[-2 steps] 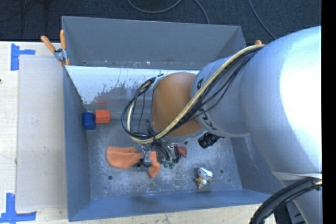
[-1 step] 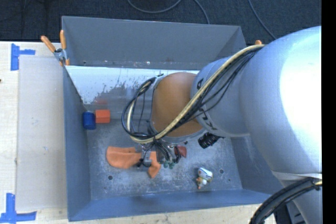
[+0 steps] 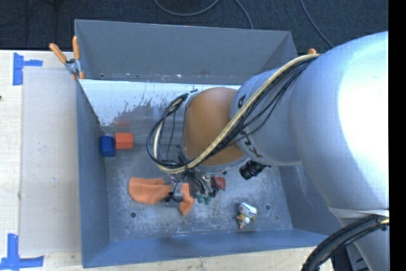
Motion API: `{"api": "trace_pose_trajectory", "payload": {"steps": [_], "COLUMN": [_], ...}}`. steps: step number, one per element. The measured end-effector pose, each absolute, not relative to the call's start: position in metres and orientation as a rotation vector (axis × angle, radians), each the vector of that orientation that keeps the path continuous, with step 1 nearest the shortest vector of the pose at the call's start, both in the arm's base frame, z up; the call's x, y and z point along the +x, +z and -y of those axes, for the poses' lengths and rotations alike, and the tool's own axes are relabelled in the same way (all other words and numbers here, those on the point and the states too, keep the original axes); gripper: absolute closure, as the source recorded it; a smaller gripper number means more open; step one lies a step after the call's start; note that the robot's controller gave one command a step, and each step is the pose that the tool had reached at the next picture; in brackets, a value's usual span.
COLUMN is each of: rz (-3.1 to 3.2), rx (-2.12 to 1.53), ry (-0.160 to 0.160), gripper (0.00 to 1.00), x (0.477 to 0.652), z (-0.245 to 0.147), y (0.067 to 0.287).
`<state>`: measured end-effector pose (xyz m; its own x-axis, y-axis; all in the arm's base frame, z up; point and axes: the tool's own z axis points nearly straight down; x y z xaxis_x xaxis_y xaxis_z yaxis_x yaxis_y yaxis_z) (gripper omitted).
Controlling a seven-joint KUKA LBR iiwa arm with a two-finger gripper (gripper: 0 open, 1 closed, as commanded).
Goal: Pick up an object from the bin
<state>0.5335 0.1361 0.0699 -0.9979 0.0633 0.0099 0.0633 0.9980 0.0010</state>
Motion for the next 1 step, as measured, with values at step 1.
{"api": "trace_pose_trajectory", "payload": {"steps": [1], "rz": [3.130], "rx": [-0.100], "ry": [-0.002], "gripper": [1.00], "x": [0.5335], "z": [-0.1361], "y": [0.0699]}}
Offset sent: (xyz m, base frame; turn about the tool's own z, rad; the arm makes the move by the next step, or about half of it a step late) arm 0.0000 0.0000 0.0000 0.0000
